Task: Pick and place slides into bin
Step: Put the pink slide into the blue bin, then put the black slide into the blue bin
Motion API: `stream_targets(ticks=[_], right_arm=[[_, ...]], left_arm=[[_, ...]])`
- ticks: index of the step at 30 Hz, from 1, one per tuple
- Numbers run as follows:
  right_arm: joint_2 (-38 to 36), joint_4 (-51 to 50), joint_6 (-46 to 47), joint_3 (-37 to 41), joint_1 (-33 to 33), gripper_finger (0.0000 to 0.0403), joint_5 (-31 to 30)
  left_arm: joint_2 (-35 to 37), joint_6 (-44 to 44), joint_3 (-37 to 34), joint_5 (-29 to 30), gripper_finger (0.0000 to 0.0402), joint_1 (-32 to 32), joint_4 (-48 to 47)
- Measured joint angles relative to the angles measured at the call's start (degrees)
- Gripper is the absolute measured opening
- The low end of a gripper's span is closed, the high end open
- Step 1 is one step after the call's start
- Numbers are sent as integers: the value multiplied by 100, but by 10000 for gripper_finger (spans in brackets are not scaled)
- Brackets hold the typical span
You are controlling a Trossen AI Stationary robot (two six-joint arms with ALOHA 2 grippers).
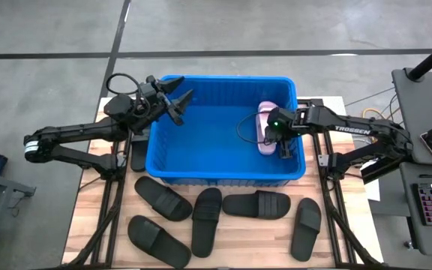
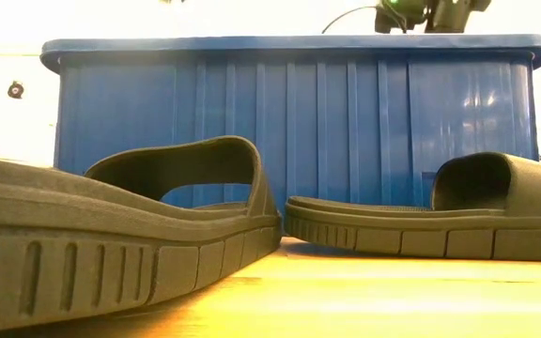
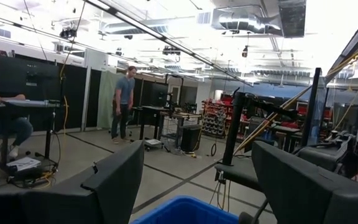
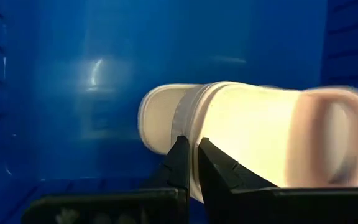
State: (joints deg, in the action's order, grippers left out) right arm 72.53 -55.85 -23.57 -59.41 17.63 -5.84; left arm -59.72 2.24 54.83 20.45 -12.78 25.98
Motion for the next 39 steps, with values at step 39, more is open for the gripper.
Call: stream_targets(ticks=[39], right_arm=[[2, 380, 1245, 364, 218, 160, 1000]], left_arm=[[11, 9, -7, 0, 283, -2, 9]])
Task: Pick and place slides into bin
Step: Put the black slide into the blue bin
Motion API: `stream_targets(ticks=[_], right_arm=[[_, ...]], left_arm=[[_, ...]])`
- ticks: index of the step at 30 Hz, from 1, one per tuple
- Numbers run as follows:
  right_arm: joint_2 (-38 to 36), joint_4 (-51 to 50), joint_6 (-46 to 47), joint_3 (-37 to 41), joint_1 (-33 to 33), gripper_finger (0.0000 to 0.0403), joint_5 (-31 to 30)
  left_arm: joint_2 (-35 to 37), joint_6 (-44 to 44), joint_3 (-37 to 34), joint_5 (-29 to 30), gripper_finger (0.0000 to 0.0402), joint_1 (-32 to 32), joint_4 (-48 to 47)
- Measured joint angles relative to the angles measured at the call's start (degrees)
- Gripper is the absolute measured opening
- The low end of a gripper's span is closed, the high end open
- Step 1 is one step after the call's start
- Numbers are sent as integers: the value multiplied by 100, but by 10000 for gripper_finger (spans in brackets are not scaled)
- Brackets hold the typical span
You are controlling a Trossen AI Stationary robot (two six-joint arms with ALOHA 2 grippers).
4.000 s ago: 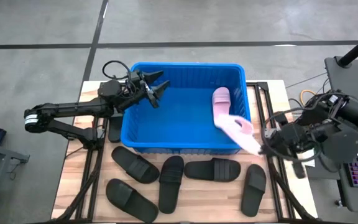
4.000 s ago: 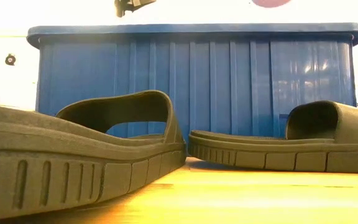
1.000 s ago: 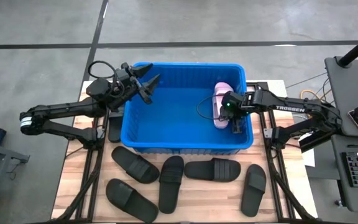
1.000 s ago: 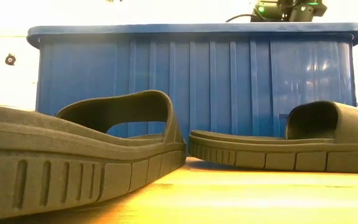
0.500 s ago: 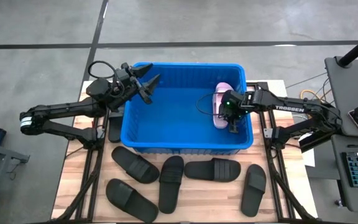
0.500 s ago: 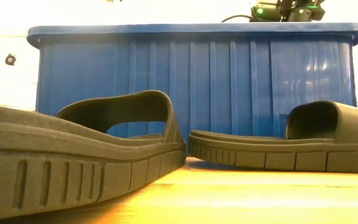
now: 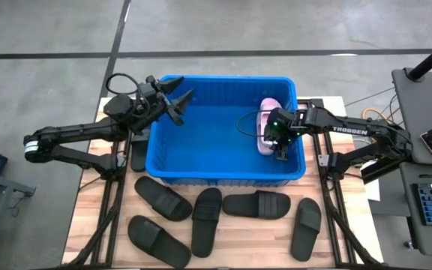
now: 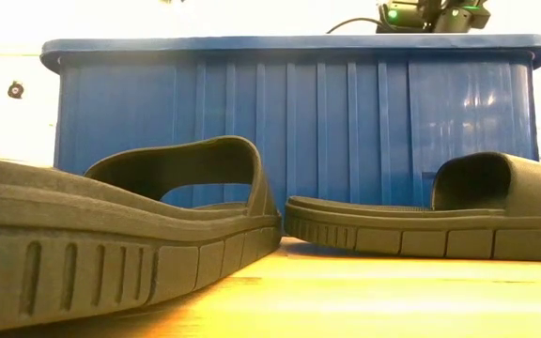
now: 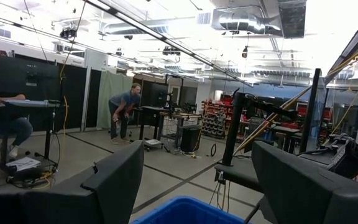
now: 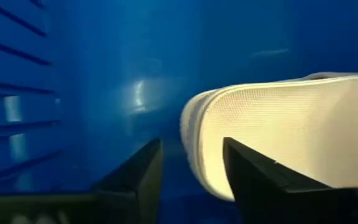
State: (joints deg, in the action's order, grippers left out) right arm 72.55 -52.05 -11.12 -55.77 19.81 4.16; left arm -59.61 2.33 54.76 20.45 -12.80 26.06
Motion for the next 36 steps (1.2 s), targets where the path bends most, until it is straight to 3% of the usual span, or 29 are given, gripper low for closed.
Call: stream_targets(ticks=[8, 19, 32, 36], right_arm=[[0, -123, 176, 2, 9, 209, 223], [0, -148, 178, -40, 9, 215, 204], [0, -136, 216, -1174, 9, 215, 177], [0, 29, 664, -1581, 3, 215, 231]], left_arm=[[0, 0, 0, 0, 283, 0, 0], [2, 0, 0, -2, 283, 1, 0], [4, 0, 0, -2, 283, 0, -1], [4, 20, 0, -4, 283, 0, 0]])
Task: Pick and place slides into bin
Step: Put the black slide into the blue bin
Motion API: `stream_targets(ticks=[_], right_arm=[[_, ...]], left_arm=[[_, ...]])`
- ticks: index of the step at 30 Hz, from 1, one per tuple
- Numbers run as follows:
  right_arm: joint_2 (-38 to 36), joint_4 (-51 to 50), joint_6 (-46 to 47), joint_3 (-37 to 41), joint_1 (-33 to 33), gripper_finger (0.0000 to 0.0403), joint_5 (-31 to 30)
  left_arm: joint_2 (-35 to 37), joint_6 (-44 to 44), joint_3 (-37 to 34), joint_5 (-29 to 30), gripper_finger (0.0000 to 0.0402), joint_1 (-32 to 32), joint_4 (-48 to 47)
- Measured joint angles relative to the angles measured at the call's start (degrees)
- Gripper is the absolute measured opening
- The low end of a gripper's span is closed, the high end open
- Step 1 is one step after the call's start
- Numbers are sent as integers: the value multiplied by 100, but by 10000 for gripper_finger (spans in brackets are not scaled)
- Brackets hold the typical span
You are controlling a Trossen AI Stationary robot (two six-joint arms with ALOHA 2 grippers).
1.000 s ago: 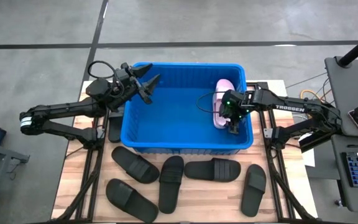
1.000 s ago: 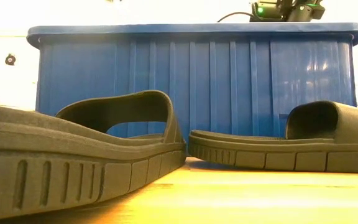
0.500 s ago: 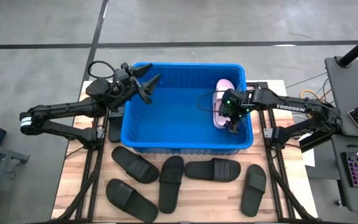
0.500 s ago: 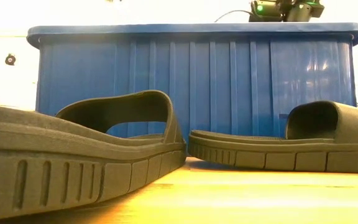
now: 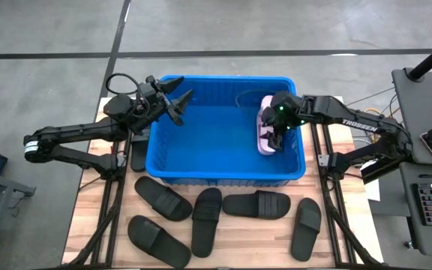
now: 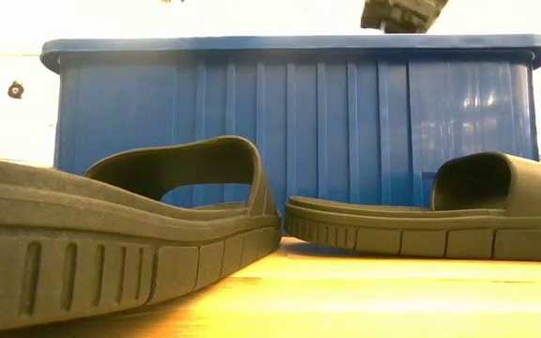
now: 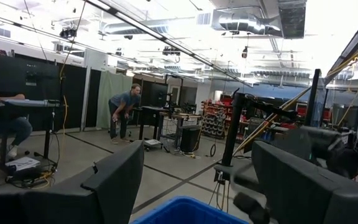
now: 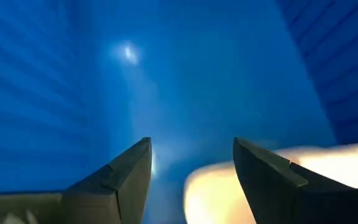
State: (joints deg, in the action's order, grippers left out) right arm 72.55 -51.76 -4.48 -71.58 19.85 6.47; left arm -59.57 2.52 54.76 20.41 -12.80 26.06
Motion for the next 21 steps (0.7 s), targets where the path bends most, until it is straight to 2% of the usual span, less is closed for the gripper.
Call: stream_targets(ticks=[5, 8, 13, 17, 21], right_arm=[[0, 725, 870, -469, -155, 212, 434], [-4, 929, 1090, -748, -275, 210, 447], [-7, 1244, 1155, -1064, -538, 209, 445], [-7, 1589, 1153, -1178, -794, 210, 447], [-14, 1801, 837, -1450, -1067, 210, 430]], left_arm=[[-11, 4, 0, 2, 283, 0, 0], [-17, 7, 0, 2, 283, 0, 10], [-19, 55, 0, 2, 283, 0, 57], [-21, 721, 74, -62, 283, 0, 57], [28, 764, 96, -140, 283, 2, 70]])
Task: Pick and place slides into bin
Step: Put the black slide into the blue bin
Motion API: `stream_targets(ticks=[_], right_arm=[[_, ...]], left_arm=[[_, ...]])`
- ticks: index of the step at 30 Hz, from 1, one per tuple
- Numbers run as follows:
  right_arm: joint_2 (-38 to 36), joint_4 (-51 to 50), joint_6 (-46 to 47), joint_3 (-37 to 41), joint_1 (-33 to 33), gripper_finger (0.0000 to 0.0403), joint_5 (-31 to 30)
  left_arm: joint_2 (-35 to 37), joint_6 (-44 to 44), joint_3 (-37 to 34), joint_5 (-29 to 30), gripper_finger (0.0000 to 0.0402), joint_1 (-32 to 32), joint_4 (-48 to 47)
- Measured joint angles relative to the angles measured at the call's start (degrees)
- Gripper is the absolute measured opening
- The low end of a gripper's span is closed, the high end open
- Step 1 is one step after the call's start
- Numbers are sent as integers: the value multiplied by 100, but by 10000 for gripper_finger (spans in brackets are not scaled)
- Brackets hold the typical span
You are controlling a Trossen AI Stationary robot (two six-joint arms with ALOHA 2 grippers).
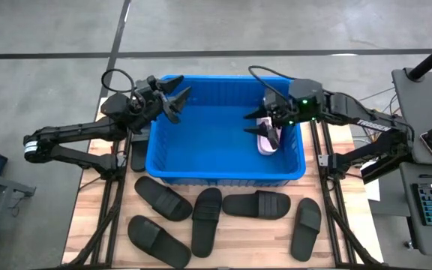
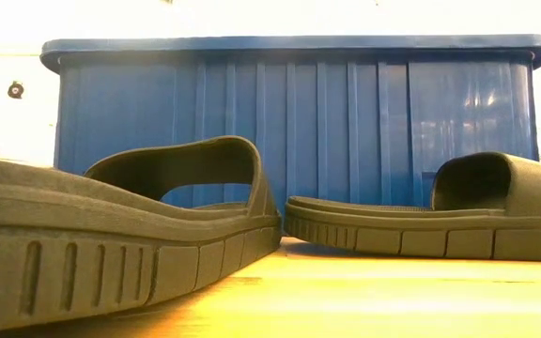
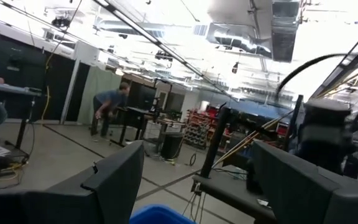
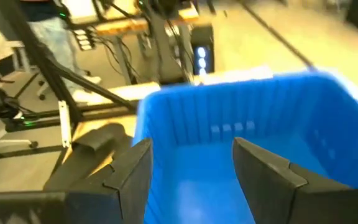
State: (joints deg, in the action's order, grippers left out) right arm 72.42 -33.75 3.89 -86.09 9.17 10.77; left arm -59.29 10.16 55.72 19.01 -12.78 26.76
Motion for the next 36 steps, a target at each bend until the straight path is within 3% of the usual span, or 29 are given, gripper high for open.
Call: stream_targets(ticks=[6, 11, 23, 27, 36], right_arm=[[-27, 21, -419, -489, -108, 205, -137], [-138, 5, -404, -557, -111, 198, -187], [-1124, 444, -395, -566, -429, 181, -186], [-1287, 36, -394, -561, -429, 177, -377], [-1341, -375, -392, -553, -429, 177, -499]], left_arm=[[20, 194, 0, -94, 283, 2, 8], [20, 750, 0, -588, 283, 5, 192], [27, 927, -2, -1260, 283, 104, 479], [-205, 1254, 68, -1957, 283, 271, 479], [-823, 1510, 462, -2231, 283, 616, 211]])
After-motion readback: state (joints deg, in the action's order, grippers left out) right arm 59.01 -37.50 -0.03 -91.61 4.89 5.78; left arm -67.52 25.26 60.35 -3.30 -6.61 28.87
